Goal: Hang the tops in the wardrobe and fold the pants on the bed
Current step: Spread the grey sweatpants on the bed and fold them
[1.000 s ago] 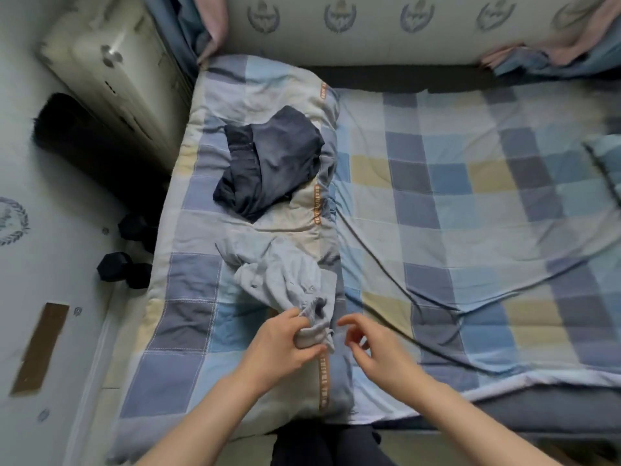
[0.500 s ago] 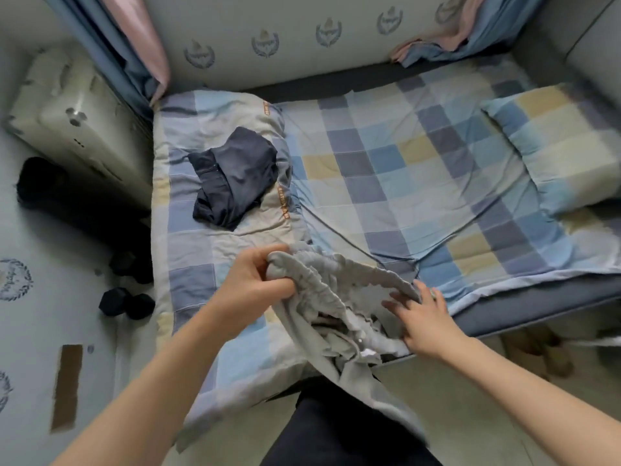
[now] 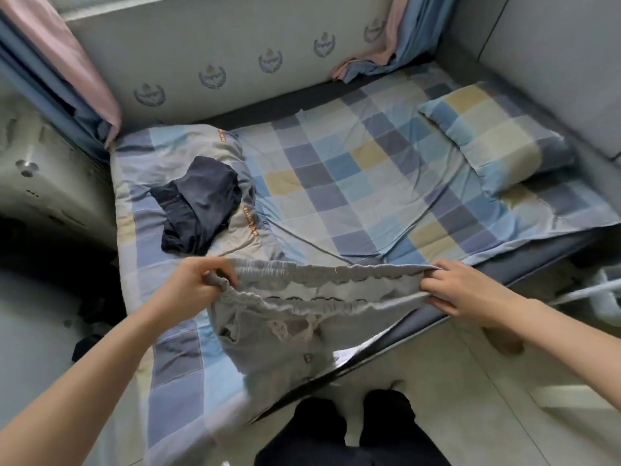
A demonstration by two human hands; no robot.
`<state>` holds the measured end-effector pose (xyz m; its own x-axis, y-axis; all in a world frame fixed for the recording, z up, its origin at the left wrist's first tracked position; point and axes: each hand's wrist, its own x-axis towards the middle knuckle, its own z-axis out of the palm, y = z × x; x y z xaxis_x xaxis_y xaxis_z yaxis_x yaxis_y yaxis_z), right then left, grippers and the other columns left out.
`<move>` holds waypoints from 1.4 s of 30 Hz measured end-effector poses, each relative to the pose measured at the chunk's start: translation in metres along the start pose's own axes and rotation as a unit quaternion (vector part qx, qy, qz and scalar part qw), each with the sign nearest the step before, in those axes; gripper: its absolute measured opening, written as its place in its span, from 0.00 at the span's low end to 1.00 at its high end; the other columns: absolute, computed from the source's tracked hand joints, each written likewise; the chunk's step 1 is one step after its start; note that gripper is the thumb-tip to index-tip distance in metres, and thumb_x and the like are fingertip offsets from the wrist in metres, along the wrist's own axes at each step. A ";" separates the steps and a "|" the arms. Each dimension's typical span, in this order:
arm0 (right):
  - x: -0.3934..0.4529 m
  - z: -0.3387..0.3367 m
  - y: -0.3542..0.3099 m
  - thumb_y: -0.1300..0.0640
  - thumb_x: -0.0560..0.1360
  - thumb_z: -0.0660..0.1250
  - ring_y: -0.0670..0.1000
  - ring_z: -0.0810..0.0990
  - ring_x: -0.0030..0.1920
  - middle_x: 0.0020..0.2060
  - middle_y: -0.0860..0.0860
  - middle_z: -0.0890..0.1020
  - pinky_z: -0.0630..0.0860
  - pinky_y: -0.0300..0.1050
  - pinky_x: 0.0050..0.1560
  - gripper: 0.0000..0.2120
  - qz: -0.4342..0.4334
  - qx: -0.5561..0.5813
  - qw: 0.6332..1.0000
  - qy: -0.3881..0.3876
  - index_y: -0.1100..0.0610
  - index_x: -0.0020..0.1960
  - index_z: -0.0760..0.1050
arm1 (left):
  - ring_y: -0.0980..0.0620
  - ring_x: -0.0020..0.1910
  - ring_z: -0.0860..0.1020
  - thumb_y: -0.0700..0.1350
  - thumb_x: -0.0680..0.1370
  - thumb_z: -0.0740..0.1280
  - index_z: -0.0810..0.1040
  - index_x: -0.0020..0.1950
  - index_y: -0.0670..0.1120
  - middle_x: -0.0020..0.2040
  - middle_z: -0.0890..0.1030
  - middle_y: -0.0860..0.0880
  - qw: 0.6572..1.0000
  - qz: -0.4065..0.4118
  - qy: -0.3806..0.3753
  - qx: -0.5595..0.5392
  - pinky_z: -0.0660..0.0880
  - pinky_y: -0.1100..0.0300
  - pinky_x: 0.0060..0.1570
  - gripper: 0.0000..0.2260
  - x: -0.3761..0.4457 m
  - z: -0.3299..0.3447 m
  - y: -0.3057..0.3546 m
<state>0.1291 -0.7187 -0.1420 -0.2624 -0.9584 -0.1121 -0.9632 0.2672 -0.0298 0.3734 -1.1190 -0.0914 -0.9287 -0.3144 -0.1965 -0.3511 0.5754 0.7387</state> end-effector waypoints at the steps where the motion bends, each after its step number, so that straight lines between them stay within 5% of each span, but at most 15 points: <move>1: -0.007 -0.006 0.004 0.52 0.72 0.71 0.53 0.73 0.44 0.39 0.48 0.76 0.71 0.45 0.44 0.09 -0.013 0.019 0.999 0.025 0.52 0.41 0.71 | 0.59 0.32 0.76 0.21 0.64 0.64 0.81 0.34 0.58 0.36 0.82 0.56 0.999 0.023 0.004 0.041 0.72 0.63 0.34 0.29 0.002 0.003 0.000; 4: -0.025 -0.023 0.016 0.53 0.75 0.66 0.50 0.71 0.49 0.46 0.47 0.74 0.70 0.42 0.49 0.06 -0.007 0.088 0.994 0.065 0.54 0.42 0.74 | 0.61 0.36 0.76 0.24 0.63 0.69 0.82 0.38 0.55 0.39 0.79 0.59 0.982 0.071 0.009 0.177 0.69 0.73 0.35 0.24 0.008 0.013 0.005; 7: -0.052 -0.036 0.035 0.51 0.77 0.61 0.50 0.70 0.54 0.52 0.47 0.75 0.71 0.44 0.53 0.10 0.012 0.130 0.988 0.087 0.55 0.43 0.76 | 0.55 0.32 0.75 0.31 0.63 0.76 0.83 0.40 0.50 0.39 0.76 0.56 0.949 0.115 -0.024 0.292 0.67 0.68 0.32 0.15 0.014 0.031 0.021; 10: -0.078 -0.045 0.062 0.51 0.77 0.61 0.52 0.71 0.59 0.57 0.48 0.75 0.70 0.45 0.56 0.10 0.031 0.147 0.984 0.099 0.56 0.42 0.76 | 0.49 0.38 0.79 0.50 0.61 0.77 0.80 0.38 0.54 0.44 0.76 0.55 0.896 0.148 -0.088 0.409 0.74 0.60 0.36 0.10 0.019 0.061 0.031; 13: -0.111 -0.049 0.100 0.50 0.74 0.61 0.54 0.68 0.63 0.65 0.50 0.70 0.69 0.48 0.58 0.10 0.101 0.134 0.978 0.125 0.54 0.40 0.76 | 0.54 0.40 0.76 0.72 0.62 0.67 0.76 0.36 0.54 0.45 0.74 0.58 0.863 0.135 -0.141 0.466 0.70 0.63 0.36 0.21 0.024 0.110 0.057; 15: -0.135 -0.047 0.131 0.48 0.72 0.60 0.56 0.67 0.61 0.67 0.51 0.69 0.69 0.51 0.57 0.12 0.152 0.097 0.975 0.133 0.54 0.38 0.76 | 0.57 0.32 0.70 0.70 0.69 0.66 0.72 0.32 0.52 0.41 0.72 0.58 0.891 0.150 -0.121 0.411 0.61 0.65 0.28 0.22 0.034 0.148 0.088; 20: -0.180 -0.028 0.195 0.51 0.73 0.69 0.61 0.73 0.55 0.59 0.56 0.75 0.74 0.56 0.54 0.10 0.288 0.082 0.949 0.101 0.58 0.42 0.80 | 0.57 0.35 0.77 0.69 0.74 0.60 0.84 0.40 0.52 0.41 0.80 0.57 0.980 0.120 -0.071 0.143 0.72 0.60 0.37 0.24 0.065 0.193 0.147; 22: -0.190 -0.024 0.214 0.53 0.75 0.68 0.60 0.76 0.51 0.51 0.57 0.78 0.73 0.53 0.51 0.09 0.329 0.150 0.927 0.097 0.60 0.45 0.80 | 0.59 0.36 0.78 0.62 0.75 0.67 0.84 0.40 0.57 0.43 0.81 0.58 0.993 0.100 -0.014 0.064 0.71 0.64 0.36 0.12 0.071 0.198 0.169; 25: -0.190 -0.025 0.227 0.59 0.78 0.65 0.58 0.79 0.47 0.43 0.57 0.82 0.72 0.52 0.49 0.07 0.378 0.319 0.859 0.129 0.62 0.49 0.80 | 0.65 0.34 0.76 0.38 0.73 0.74 0.86 0.40 0.45 0.43 0.82 0.58 0.995 0.077 0.057 -0.007 0.70 0.71 0.35 0.03 0.077 0.200 0.188; 29: -0.183 -0.027 0.231 0.65 0.79 0.63 0.49 0.78 0.45 0.40 0.51 0.81 0.77 0.44 0.48 0.09 0.357 0.517 0.770 0.112 0.55 0.46 0.80 | 0.68 0.42 0.78 0.45 0.70 0.77 0.85 0.39 0.58 0.49 0.80 0.63 0.998 0.021 0.050 -0.013 0.71 0.74 0.42 0.08 0.077 0.190 0.185; 31: -0.176 -0.028 0.230 0.65 0.77 0.65 0.51 0.76 0.43 0.38 0.55 0.79 0.74 0.42 0.46 0.06 0.336 0.523 0.777 0.100 0.61 0.46 0.80 | 0.68 0.43 0.77 0.50 0.68 0.78 0.84 0.35 0.61 0.47 0.81 0.60 0.998 0.002 0.038 0.048 0.68 0.77 0.42 0.06 0.077 0.185 0.175; 33: -0.167 -0.032 0.227 0.63 0.75 0.69 0.49 0.76 0.40 0.37 0.57 0.80 0.72 0.36 0.41 0.03 0.316 0.503 0.799 0.100 0.63 0.45 0.80 | 0.62 0.40 0.78 0.53 0.69 0.78 0.83 0.33 0.52 0.47 0.81 0.55 0.987 0.017 0.026 0.159 0.69 0.74 0.40 0.08 0.078 0.185 0.162; 35: -0.156 -0.036 0.226 0.60 0.73 0.72 0.48 0.78 0.38 0.38 0.55 0.82 0.73 0.38 0.40 0.03 0.294 0.465 0.830 0.092 0.59 0.45 0.80 | 0.54 0.35 0.79 0.63 0.71 0.69 0.81 0.30 0.46 0.46 0.80 0.53 0.961 0.073 0.007 0.265 0.74 0.62 0.37 0.21 0.080 0.190 0.150; 37: -0.145 -0.038 0.224 0.57 0.71 0.74 0.48 0.80 0.40 0.39 0.51 0.82 0.75 0.42 0.43 0.04 0.267 0.394 0.875 0.090 0.54 0.45 0.81 | 0.50 0.34 0.80 0.67 0.77 0.57 0.80 0.30 0.48 0.45 0.81 0.53 0.939 0.134 0.008 0.317 0.75 0.59 0.32 0.29 0.085 0.193 0.139; 42: -0.110 -0.045 0.234 0.62 0.67 0.77 0.51 0.77 0.37 0.38 0.53 0.77 0.74 0.44 0.42 0.13 0.148 0.210 0.961 0.105 0.57 0.52 0.84 | 0.53 0.39 0.80 0.65 0.80 0.53 0.85 0.52 0.53 0.47 0.79 0.55 0.947 0.186 -0.061 0.253 0.77 0.58 0.35 0.25 0.108 0.188 0.114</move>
<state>-0.0704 -0.5550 -0.0915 -0.5699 -0.8214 0.0240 -0.7472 0.5058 -0.4312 0.2103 -0.9457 -0.1496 -0.9954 0.0537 -0.0795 0.0203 0.9276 0.3731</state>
